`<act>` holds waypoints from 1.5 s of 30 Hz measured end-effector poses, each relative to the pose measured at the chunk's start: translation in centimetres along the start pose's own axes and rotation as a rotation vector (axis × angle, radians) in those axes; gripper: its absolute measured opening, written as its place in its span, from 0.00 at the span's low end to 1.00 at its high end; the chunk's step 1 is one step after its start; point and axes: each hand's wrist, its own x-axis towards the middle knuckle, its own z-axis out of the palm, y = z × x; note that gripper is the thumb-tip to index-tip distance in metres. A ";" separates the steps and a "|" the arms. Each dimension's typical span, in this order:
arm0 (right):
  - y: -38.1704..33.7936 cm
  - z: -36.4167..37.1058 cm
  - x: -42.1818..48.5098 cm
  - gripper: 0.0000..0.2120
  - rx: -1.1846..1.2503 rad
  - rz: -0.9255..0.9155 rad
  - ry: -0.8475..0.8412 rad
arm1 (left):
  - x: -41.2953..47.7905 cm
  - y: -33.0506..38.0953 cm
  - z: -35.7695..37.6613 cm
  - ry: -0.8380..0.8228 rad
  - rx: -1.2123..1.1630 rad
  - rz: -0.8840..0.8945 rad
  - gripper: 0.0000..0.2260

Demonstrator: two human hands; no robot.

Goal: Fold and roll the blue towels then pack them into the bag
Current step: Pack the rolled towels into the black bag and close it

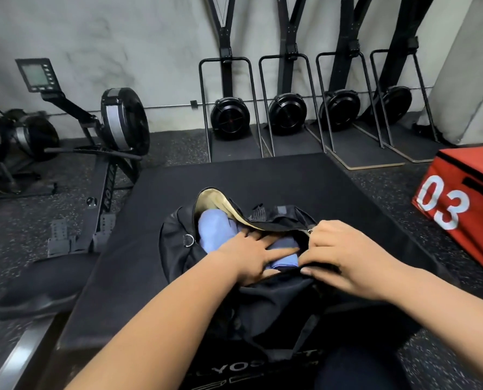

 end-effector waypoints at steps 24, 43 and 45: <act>-1.8 0.7 3.5 0.13 0.018 0.254 -0.174 | -4.9 -2.0 -2.1 0.269 -0.008 0.084 0.33; -0.8 7.0 7.7 0.41 0.008 0.481 -0.698 | -9.3 -4.7 -0.2 -0.014 0.015 -0.245 0.41; -1.1 6.3 7.7 0.42 -0.051 0.454 -0.685 | -9.5 -4.6 -0.5 0.041 0.074 -0.201 0.41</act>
